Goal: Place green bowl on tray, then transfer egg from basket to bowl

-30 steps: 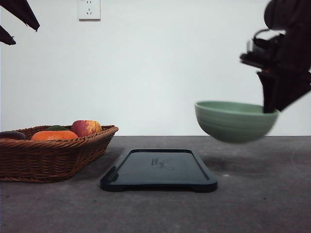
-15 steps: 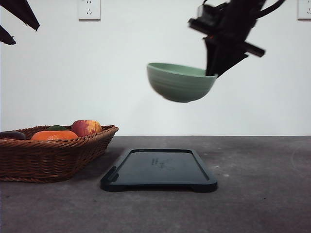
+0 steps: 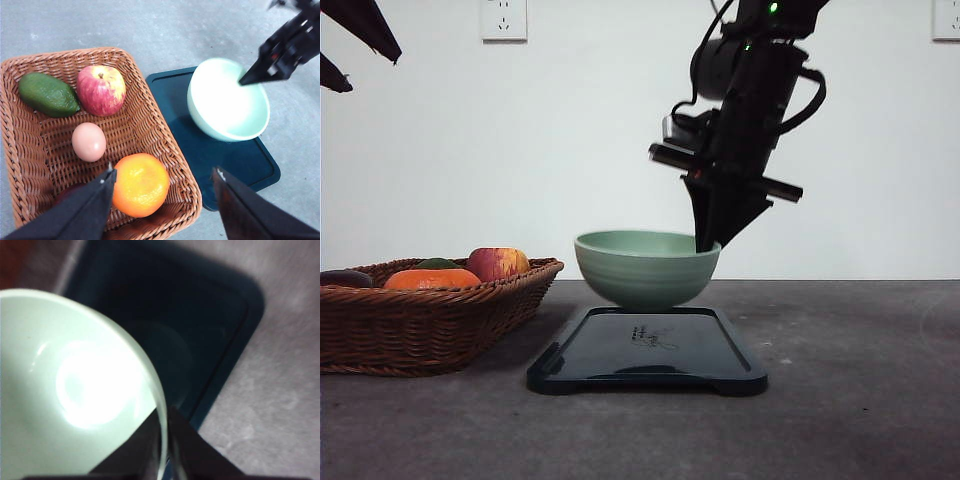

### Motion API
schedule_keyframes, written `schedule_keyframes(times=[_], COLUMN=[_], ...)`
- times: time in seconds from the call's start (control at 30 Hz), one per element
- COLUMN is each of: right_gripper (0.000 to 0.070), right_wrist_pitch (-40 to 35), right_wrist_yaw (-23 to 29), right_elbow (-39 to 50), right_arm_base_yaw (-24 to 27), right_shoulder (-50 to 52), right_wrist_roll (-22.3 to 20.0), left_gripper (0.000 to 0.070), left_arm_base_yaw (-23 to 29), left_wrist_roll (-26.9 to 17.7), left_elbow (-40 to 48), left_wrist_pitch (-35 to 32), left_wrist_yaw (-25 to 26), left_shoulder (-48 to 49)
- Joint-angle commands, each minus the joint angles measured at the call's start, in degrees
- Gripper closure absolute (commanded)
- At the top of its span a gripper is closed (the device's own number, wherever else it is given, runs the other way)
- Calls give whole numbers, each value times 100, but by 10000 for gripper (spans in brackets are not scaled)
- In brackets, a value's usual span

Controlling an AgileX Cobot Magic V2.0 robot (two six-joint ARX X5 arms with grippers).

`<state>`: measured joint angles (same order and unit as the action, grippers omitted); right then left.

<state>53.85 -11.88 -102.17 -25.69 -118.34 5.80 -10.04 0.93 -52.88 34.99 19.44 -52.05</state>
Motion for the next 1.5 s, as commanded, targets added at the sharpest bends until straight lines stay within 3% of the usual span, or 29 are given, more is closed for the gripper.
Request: schedule_keyframes(times=[0.0,0.2,0.27,0.37,0.43,0.8,0.97,1.23,1.47], right_gripper=[700,700,668,476,412,430,505,504,503], right_wrist_pitch=[-26,-57,-57,-51,-28,178,-737,-2090,-3022], right_wrist_yaw=[-5,-4,-6,-4,-2,298,386,744,745], right_elbow=[-144,-142,-142,-142,-144,-126,224,1636,3257], right_arm_base_yaw=[-53,-76,-76,-76,-76,-100,-307,-701,-660], right_shoulder=[-173,-312,-318,-318,-316,476,1084,2037,2984], right_wrist_roll=[-48,-52,-50,-43,-42,-118,-118,-116,-140], left_gripper=[304,304,304,304,304,304,304,304,304], left_arm_base_yaw=[-20,-20,-20,-20,-20,-20,-20,-21,-20], left_wrist_roll=[0,2,3,1,2,-2,0,0,0], left_elbow=[-121,-121,-121,-121,-121,-121,-121,-121,-121], left_wrist_pitch=[-29,-29,-27,-29,-26,-27,-22,-1,13], left_wrist_yaw=[11,11,11,11,11,11,11,11,11], left_shoulder=[-39,-39,-39,-39,-39,-39,-39,-39,-39])
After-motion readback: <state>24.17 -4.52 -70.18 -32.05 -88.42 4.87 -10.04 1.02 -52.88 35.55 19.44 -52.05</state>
